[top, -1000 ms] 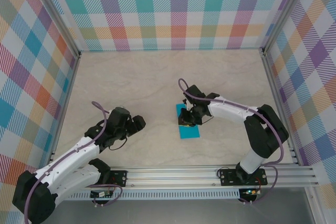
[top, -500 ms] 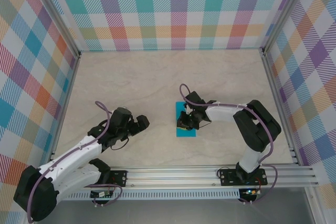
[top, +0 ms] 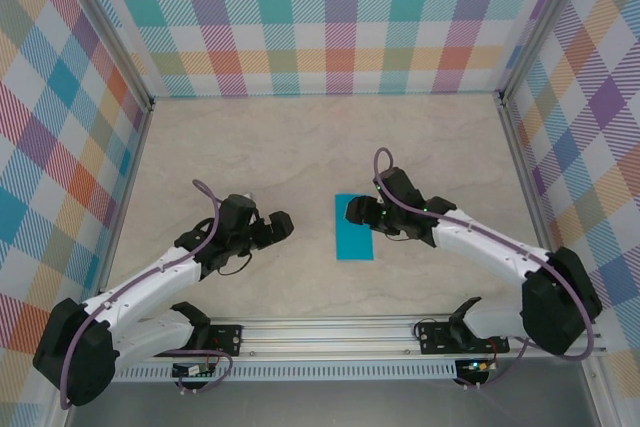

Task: Fold a paper plane with a square sheet of paper (pick it up from the middle)
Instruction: Turn over the paper at the center of the table, then third fold the triangle at the center of the table.

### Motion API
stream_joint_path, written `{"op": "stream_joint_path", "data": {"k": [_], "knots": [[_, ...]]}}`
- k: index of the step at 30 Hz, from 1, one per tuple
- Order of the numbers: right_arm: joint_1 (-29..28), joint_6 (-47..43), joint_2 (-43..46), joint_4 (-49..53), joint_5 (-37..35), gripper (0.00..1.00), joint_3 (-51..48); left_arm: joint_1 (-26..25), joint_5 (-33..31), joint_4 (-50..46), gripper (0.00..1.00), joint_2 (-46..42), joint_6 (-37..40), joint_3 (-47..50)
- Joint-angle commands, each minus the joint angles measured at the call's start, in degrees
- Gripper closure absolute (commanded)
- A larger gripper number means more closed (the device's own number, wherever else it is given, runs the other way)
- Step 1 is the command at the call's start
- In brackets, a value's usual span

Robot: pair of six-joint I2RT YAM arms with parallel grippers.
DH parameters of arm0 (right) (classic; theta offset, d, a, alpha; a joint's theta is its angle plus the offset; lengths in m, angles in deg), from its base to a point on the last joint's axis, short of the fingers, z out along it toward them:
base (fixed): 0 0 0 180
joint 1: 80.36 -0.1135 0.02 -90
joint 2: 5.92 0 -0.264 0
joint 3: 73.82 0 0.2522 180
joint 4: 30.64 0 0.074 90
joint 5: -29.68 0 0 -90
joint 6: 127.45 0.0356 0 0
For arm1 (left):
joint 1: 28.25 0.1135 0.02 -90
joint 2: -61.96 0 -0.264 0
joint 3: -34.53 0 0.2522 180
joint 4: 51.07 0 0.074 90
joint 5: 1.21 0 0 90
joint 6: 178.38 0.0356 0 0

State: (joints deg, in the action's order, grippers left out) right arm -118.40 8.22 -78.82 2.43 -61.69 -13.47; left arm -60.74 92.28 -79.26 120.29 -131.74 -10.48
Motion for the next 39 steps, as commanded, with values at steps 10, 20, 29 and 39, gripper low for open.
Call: {"op": "stream_joint_path", "data": {"k": [10,20,29,39], "knots": [[2.3,5.2,12.1,-2.4,-11.3,0.00,-12.6,-0.5,6.4,10.0,0.01,-0.8,2.1,0.2],[7.7,6.4,10.3,-11.9,3.1,0.03,-19.5,-9.1,5.1,17.8,0.38,24.1,2.1,-10.4],[11.9,2.8,12.3,-14.5,13.1,0.18,-21.5,-11.0,7.4,18.1,0.62,41.2,2.3,-23.9],[12.1,4.1,5.1,-18.0,22.2,0.33,-19.8,-11.0,8.3,14.9,0.75,51.1,2.4,-32.6]]}}
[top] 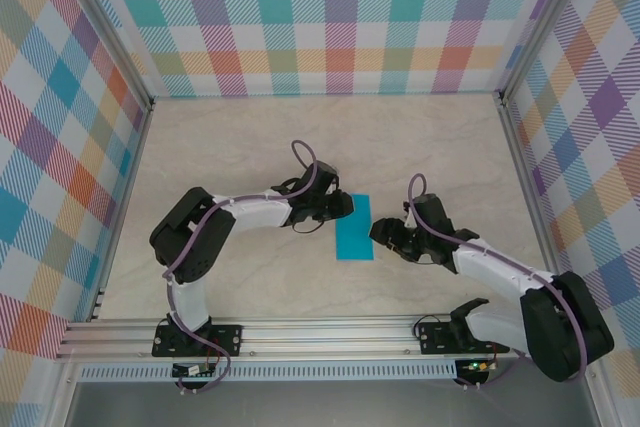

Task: Fold a paper plane with a square sheet of paper (pick it up from the middle)
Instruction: Third fold the triangle at the center of the table.

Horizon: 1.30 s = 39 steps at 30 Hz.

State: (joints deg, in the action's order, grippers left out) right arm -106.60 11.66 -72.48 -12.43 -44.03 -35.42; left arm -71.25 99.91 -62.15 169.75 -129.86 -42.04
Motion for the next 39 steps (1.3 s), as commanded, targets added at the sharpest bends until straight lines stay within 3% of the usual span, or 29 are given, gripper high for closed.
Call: {"op": "stream_joint_path", "data": {"k": [1,5,24,39], "knots": [[0.3,1.1,-2.0,-3.0,4.3,0.33,2.4,-0.5,0.5,-2.2,0.75,1.9,0.5,-1.2],[0.3,0.5,-5.4,-1.7,5.2,0.41,4.0,-0.5,0.3,-3.5,0.75,3.3,1.1,-2.9],[0.3,1.6,-15.1,-8.1,7.2,0.42,5.2,-0.3,-2.6,-5.9,0.77,3.8,1.5,-0.5],[0.1,1.9,-12.4,-6.5,6.6,0.46,4.8,0.0,-2.2,-4.1,0.77,3.3,0.7,1.9]]}}
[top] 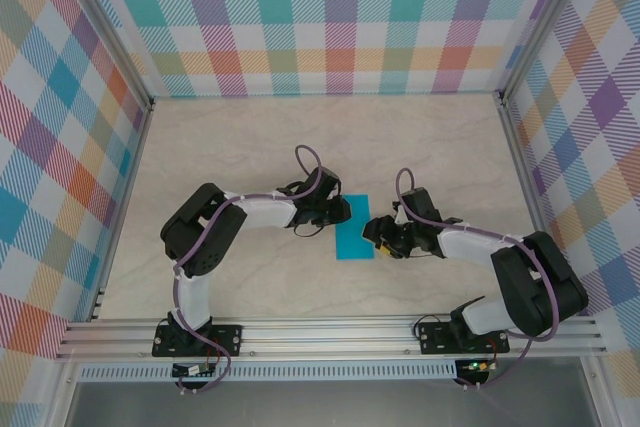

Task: Fold a paper plane with a square sheet of paper (pick it up from the middle)
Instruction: Third fold the triangle at the center of the table.

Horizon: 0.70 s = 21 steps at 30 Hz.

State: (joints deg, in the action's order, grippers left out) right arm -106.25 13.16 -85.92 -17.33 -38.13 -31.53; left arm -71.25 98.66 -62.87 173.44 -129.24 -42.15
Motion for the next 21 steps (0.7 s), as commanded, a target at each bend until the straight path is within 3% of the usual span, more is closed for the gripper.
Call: {"op": "stream_joint_path", "data": {"k": [1,21], "knots": [[-0.2,0.4,1.1,-1.8,0.7,0.46,0.8,0.0,-0.8,-3.4,0.77,-0.3,0.1,2.0],[-0.2,0.9,-1.8,-3.1,1.2,0.48,0.9,0.1,-0.5,-3.8,0.77,-1.2,0.1,2.6]]}}
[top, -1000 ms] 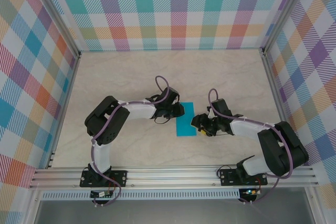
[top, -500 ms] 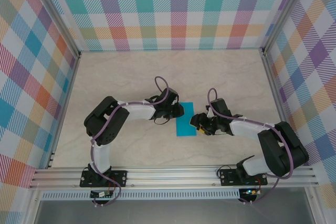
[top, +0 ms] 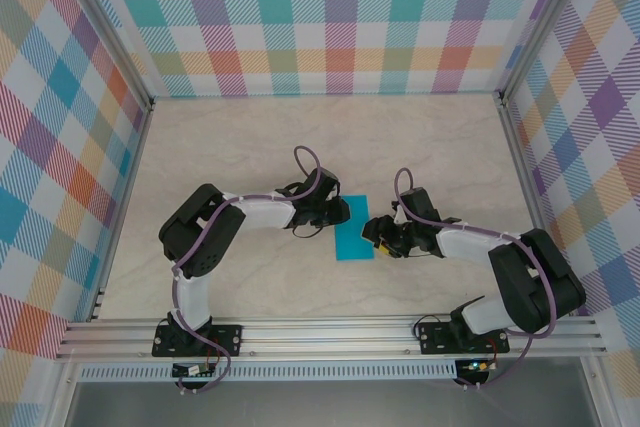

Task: Fold a paper plane with a square sheet of paper (pick it up from the middle)
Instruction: Third fold the triangle at the center of the table.

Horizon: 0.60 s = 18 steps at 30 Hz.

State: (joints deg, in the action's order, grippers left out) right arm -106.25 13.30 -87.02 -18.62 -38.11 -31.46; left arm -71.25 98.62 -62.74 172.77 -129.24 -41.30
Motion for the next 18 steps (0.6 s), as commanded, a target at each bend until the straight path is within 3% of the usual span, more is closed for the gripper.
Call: {"op": "stream_joint_path", "data": {"k": [1,18], "knots": [[-0.2,0.8,-0.6,-1.9,1.3,0.48,0.8,0.1,-0.3,-3.8,0.77,-0.4,0.1,1.7],[-0.2,0.9,-1.5,-2.3,1.1,0.48,0.9,0.2,0.1,-4.0,0.78,-0.5,0.0,1.5]]}}
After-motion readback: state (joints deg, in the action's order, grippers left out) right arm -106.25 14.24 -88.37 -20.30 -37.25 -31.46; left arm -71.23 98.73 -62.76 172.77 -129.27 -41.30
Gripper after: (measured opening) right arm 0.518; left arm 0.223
